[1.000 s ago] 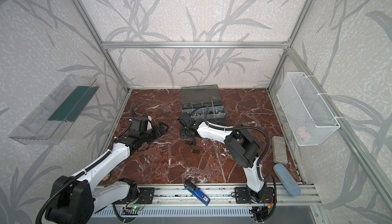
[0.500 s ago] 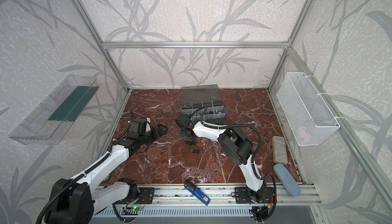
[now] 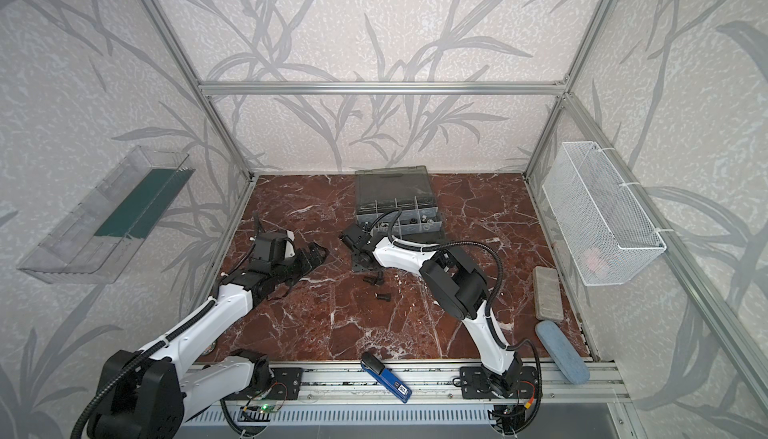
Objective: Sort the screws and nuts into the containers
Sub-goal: 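Move the right gripper back to the pile and grasp another silver hex nut, then lift the silver hex nut and carry it over the box compartments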
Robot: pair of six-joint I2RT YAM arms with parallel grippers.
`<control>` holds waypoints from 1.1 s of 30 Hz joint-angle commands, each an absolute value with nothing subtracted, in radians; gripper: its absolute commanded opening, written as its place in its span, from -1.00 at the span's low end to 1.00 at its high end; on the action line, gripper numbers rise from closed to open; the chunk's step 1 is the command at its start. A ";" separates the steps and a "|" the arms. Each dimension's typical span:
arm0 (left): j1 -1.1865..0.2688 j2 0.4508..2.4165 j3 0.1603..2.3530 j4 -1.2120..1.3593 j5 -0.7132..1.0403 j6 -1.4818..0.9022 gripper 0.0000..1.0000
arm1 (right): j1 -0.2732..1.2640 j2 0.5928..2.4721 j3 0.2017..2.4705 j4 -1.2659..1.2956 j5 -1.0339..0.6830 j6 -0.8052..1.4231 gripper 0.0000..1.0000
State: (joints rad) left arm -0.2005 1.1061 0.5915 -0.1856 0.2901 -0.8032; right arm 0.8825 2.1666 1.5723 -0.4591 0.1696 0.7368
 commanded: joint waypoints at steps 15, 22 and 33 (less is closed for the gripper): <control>-0.184 1.074 0.568 -0.175 0.293 -0.799 0.99 | 0.884 2.219 1.577 -0.533 0.206 0.725 -0.29; -0.183 1.077 0.566 -0.171 0.296 -0.801 0.98 | 0.884 2.210 1.559 -0.546 0.215 0.709 -0.59; -0.179 1.068 0.569 -0.181 0.293 -0.798 0.98 | 0.874 2.029 1.473 -0.515 0.192 0.537 -0.96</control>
State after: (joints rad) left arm -0.1860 1.0920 0.5785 -0.1844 0.2909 -0.8040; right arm 0.8810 2.1204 1.5093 -0.4862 0.2050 0.6277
